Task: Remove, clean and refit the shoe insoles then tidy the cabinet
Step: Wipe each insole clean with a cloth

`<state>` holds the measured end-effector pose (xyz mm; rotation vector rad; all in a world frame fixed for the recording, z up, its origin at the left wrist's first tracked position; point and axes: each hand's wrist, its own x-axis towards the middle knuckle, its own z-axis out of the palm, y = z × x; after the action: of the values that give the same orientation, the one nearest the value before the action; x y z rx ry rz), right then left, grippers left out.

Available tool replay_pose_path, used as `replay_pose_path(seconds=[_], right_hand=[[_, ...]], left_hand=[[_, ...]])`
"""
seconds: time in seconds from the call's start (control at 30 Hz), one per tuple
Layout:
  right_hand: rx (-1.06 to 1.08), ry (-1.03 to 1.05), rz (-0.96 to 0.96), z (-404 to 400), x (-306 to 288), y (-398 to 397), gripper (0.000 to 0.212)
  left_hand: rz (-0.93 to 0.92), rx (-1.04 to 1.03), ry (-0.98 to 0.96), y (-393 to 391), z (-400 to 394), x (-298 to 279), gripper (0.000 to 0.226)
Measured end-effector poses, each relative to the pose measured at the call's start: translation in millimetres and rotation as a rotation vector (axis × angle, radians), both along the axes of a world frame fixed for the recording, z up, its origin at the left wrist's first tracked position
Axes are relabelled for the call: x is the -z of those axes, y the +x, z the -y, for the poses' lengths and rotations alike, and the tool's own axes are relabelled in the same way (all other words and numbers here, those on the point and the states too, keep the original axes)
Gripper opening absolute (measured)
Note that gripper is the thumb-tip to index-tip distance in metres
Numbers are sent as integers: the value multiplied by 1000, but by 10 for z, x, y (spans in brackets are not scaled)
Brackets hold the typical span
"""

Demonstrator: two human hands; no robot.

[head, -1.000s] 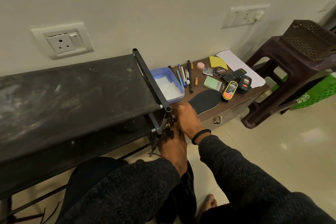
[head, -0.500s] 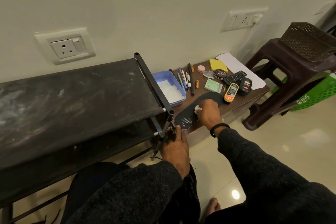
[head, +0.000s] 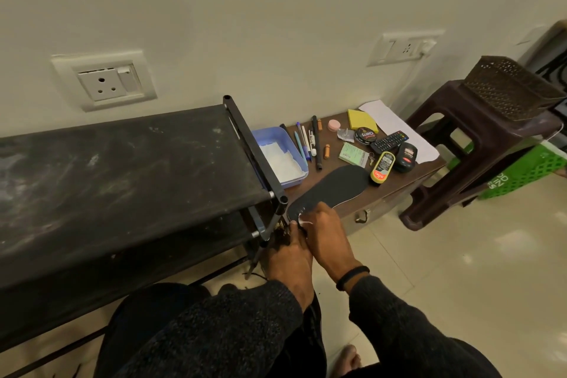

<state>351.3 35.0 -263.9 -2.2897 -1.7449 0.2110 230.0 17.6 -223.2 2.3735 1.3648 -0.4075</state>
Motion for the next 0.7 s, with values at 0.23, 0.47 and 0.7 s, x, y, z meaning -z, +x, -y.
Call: replay_pose_path(seconds=[0.23,0.47,0.7], right_hand=[[-28,-33,50,-94,-155,217,22],[77,-39,9,-413,-299,274,19],[-177,19,-19,-172,-266,-14,19]], left_hand=[[-46,53,49,-7,3,-20,118],[-30,4,-11,14,-15,-88,118],[-8,-11,14,10,22,-78,108]])
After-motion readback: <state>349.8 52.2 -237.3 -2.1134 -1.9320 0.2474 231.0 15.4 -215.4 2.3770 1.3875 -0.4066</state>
